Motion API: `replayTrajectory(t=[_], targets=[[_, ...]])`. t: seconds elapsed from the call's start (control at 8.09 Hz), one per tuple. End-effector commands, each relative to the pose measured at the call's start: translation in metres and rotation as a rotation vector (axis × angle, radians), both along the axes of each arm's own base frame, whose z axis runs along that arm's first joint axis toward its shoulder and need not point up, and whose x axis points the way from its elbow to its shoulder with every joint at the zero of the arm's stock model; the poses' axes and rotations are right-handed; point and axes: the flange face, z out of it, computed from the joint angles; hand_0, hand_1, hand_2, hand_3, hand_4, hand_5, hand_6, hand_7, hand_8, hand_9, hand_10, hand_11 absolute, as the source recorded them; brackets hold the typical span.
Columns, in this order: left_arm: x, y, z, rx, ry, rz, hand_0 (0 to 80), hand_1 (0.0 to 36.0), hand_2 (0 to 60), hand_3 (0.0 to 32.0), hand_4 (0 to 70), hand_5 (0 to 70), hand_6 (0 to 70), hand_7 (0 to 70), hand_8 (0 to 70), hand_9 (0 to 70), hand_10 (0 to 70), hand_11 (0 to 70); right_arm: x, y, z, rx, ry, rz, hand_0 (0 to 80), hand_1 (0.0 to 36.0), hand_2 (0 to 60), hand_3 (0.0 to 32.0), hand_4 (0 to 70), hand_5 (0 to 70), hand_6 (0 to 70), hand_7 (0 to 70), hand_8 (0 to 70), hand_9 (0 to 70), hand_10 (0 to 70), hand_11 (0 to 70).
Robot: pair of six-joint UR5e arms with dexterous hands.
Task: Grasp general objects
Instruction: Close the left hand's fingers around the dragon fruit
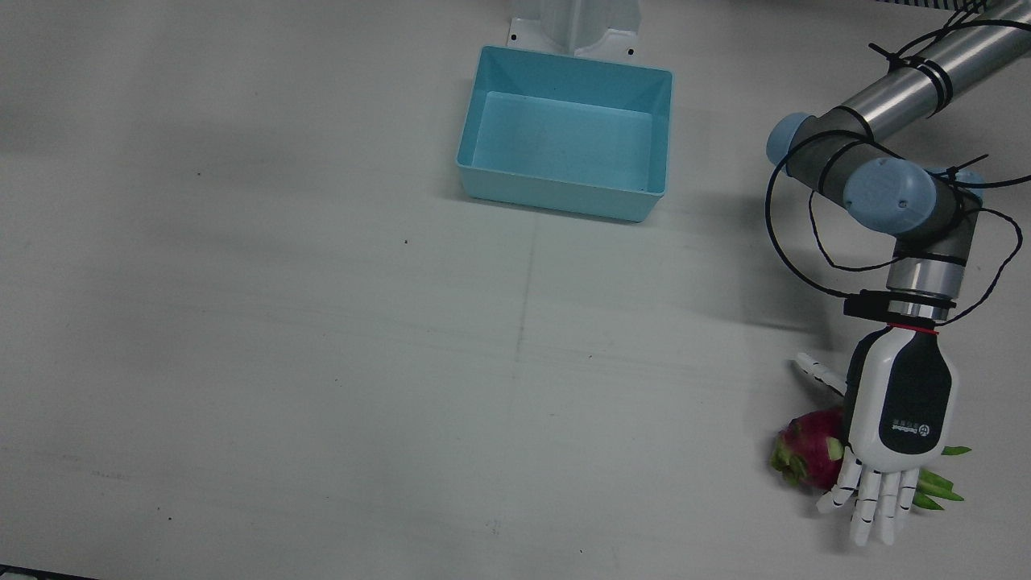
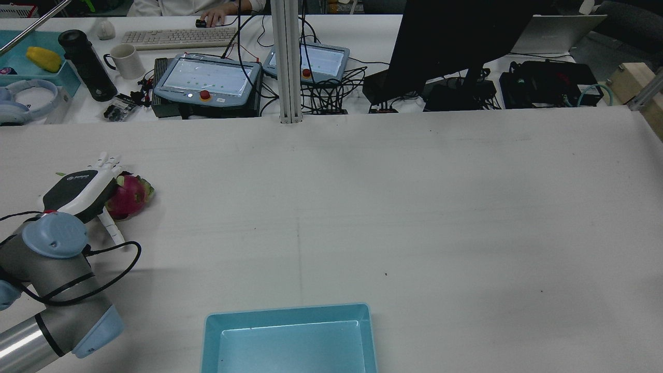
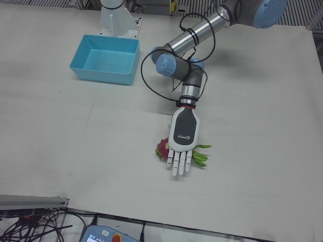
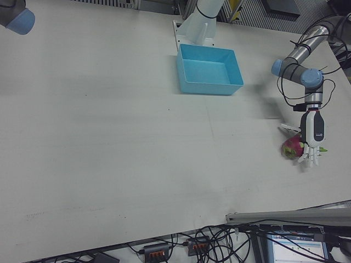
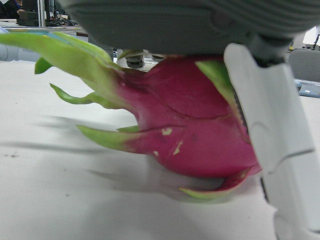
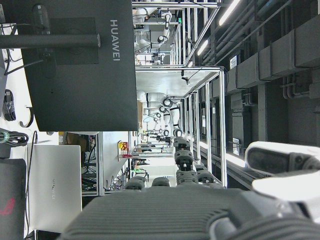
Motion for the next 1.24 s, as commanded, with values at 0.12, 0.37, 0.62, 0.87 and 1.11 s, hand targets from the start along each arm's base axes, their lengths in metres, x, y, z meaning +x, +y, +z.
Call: replayTrajectory(t=[0.12,0.37,0.62,0.87,1.11], targets=[[-0.009,0.002,0.002,-0.028,-0.04,-0.024,57.0,28.7,28.6,0.0,0.9,46.9,3.1,12.2,0.0,1.0,6.5,12.4,0.0,0.0,0.0,0.0,0.0,0.0,0.0,0.0,0.0,0.0,0.0,0.0,0.0,0.0,0.0,0.0,0.0,0.0],[-0.009,0.0,-0.015,-0.038,-0.092,-0.075,49.8,36.0,60.0,0.0,6.4,61.9,14.4,23.1,4.3,7.2,16.2,26.7,0.0,0.0,0.0,0.0,0.0,0.0,0.0,0.0,0.0,0.0,0.0,0.0,0.0,0.0,0.0,0.0,0.0,0.0],[-0.012,0.0,-0.023,-0.044,-0.124,-0.111,44.5,36.0,60.0,0.0,11.9,70.0,22.9,32.2,14.6,21.2,30.0,45.5,0.0,0.0,0.0,0.0,0.0,0.0,0.0,0.0,0.0,0.0,0.0,0.0,0.0,0.0,0.0,0.0,0.0,0.0],[-0.013,0.0,-0.024,-0.042,-0.127,-0.122,36.6,36.0,60.0,0.0,24.2,70.0,36.1,46.1,28.2,39.0,43.8,63.1,0.0,0.0,0.0,0.0,0.0,0.0,0.0,0.0,0.0,0.0,0.0,0.0,0.0,0.0,0.0,0.0,0.0,0.0],[-0.03,0.004,-0.059,0.005,-0.085,-0.187,18.9,36.0,60.0,0.0,21.2,70.0,32.1,44.3,27.0,38.4,46.6,67.0,0.0,0.0,0.0,0.0,0.0,0.0,0.0,0.0,0.0,0.0,0.0,0.0,0.0,0.0,0.0,0.0,0.0,0.0]])
